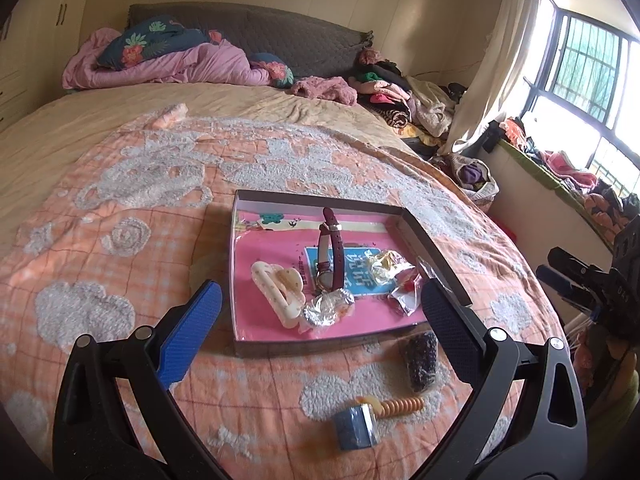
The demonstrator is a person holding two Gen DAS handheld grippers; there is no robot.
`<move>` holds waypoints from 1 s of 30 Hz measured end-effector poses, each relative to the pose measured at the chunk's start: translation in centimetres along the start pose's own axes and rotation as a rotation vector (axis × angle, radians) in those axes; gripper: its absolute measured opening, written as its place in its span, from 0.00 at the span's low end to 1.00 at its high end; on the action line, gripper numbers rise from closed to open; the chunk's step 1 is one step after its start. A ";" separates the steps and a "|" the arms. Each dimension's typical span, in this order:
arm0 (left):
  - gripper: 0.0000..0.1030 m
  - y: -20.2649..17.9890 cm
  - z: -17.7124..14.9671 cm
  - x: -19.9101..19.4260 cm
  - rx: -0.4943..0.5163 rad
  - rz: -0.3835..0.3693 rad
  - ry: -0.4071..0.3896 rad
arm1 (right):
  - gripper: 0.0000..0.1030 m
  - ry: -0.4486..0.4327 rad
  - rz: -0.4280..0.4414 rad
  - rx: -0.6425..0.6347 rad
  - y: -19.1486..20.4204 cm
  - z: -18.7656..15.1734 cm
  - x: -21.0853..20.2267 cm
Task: Organize jewelry
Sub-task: 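Open both grippers and withdraw them from the box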
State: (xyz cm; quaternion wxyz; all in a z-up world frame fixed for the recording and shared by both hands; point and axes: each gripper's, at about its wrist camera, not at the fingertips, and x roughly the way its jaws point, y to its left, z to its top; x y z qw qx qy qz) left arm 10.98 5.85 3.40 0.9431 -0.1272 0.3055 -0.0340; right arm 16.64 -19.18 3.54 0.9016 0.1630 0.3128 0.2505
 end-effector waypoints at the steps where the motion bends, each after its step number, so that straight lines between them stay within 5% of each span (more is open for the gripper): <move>1: 0.91 -0.1 -0.1 -0.1 0.003 0.002 -0.002 | 0.85 0.000 -0.002 -0.008 0.2 -0.1 -0.1; 30: 0.91 -2.1 -3.7 -1.4 0.088 0.032 0.050 | 0.85 0.087 -0.034 -0.165 2.9 -3.9 0.2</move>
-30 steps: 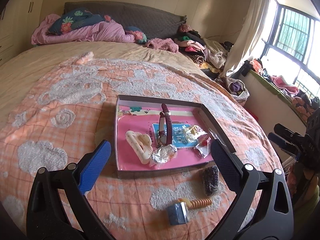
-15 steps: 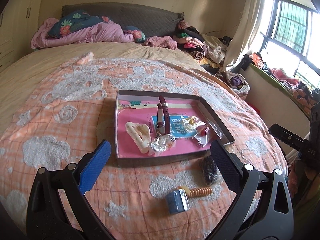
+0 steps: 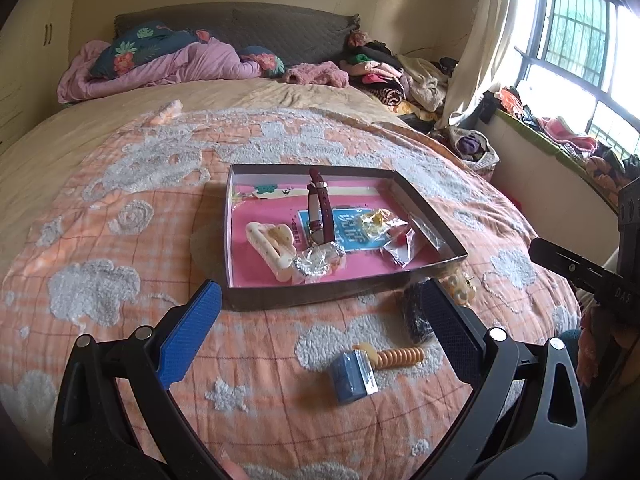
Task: Organize jewelry
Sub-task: 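Grasp the blue brush with the left gripper while the right grasps the black beaded bag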
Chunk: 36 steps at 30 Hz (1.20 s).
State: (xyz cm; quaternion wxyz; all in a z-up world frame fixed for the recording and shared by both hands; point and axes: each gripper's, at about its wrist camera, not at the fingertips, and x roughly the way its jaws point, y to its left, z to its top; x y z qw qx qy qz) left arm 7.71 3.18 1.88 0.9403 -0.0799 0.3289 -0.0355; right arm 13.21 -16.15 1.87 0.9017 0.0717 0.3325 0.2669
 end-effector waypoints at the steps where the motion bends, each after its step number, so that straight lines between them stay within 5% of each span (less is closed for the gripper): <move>1: 0.91 0.0 -0.1 0.0 0.002 -0.002 0.002 | 0.85 0.004 0.000 -0.001 0.0 -0.1 0.1; 30: 0.90 -1.9 -5.7 3.6 0.100 -0.037 0.199 | 0.85 0.154 -0.016 -0.015 -0.4 -3.3 5.3; 36: 0.72 -2.4 -6.9 5.2 0.123 -0.050 0.243 | 0.85 0.178 -0.021 -0.008 -0.9 -3.8 6.2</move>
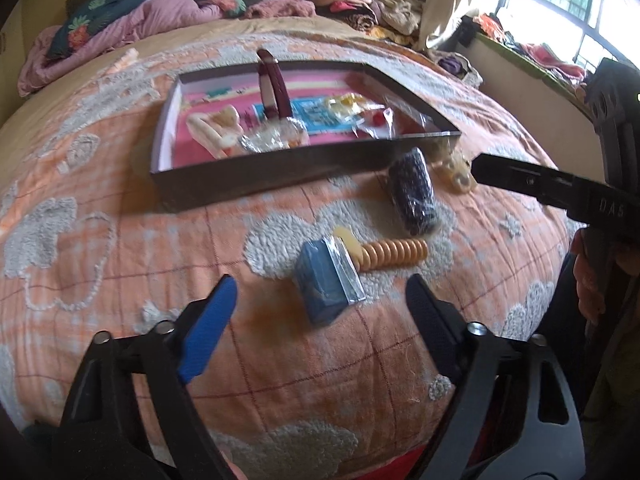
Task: Organize jewelry
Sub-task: 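Grasp the blue brush with the left gripper while the right grasps the black beaded bag, then carry the blue brush and black bag into the box and release both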
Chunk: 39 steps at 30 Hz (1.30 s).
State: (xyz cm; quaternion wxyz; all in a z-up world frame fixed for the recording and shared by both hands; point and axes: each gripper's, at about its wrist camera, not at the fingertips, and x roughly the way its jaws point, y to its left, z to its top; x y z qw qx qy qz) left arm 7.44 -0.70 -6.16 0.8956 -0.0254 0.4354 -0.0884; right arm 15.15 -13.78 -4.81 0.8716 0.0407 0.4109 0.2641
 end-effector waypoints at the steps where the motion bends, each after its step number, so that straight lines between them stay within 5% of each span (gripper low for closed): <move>1: 0.68 -0.1 -0.1 0.3 0.007 -0.004 0.007 | 0.85 0.007 0.003 0.003 -0.1 0.0 0.3; 4: 0.67 -0.2 -0.4 1.0 0.012 -0.013 0.015 | 0.85 0.023 0.004 -0.004 0.2 -0.3 1.0; 7: 0.45 -0.1 -0.4 1.5 0.010 -0.024 0.022 | 0.85 0.037 0.007 -0.018 0.5 -0.3 1.9; 12: 0.26 0.4 -0.6 2.0 -0.011 -0.041 0.032 | 0.79 0.080 0.003 -0.024 0.7 -0.3 4.0; 25: 0.17 1.9 0.1 0.6 -0.076 -0.073 -0.026 | 0.36 0.130 -0.011 -0.056 1.0 0.5 8.4; 39: 0.17 3.3 1.2 -1.9 -0.109 -0.054 -0.111 | 0.32 0.053 0.068 -0.063 1.5 -0.2 3.6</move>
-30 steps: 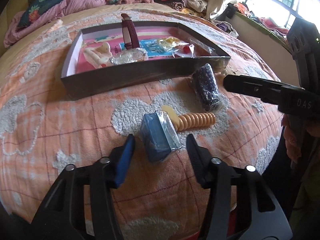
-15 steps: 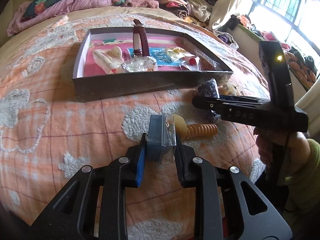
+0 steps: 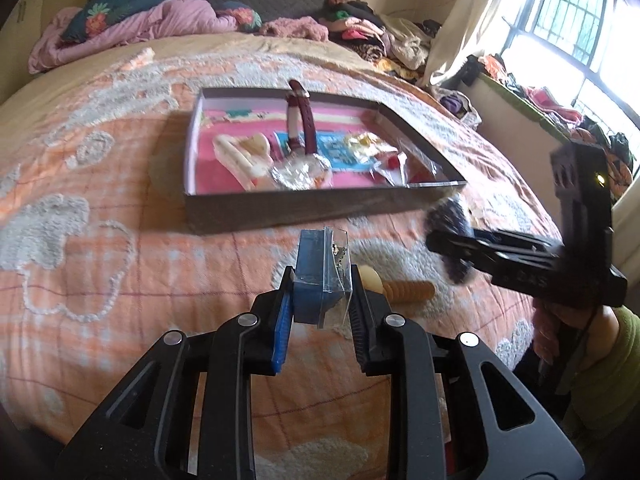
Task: Organize jewelry
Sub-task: 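Carry the blue brush and black bag into the box and release both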
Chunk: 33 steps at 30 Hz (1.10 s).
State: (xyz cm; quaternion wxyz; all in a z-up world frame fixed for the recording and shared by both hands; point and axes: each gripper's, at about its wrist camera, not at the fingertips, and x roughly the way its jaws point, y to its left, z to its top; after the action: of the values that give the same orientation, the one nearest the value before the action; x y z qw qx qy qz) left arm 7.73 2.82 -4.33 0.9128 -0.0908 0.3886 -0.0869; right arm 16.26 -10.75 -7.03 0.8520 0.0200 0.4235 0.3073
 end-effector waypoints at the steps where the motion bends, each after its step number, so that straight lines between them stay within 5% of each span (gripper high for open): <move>1: 0.17 0.1 0.2 -0.2 -0.003 0.002 -0.008 | 0.32 -0.008 0.000 -0.003 0.1 0.0 -0.3; 17: 0.17 1.7 3.7 -1.6 -0.044 0.020 -0.088 | 0.31 -0.151 -0.013 -0.030 0.5 2.1 -4.5; 33: 0.17 -0.7 7.6 0.4 0.018 -0.019 -0.109 | 0.31 -0.239 -0.061 -0.026 -0.7 5.6 -6.4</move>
State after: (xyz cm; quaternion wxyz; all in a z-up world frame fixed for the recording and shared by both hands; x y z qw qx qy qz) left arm 13.42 2.77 0.72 0.9326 -0.0907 0.3366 -0.0939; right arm 17.81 -13.51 0.89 0.9055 0.0326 0.3153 0.2822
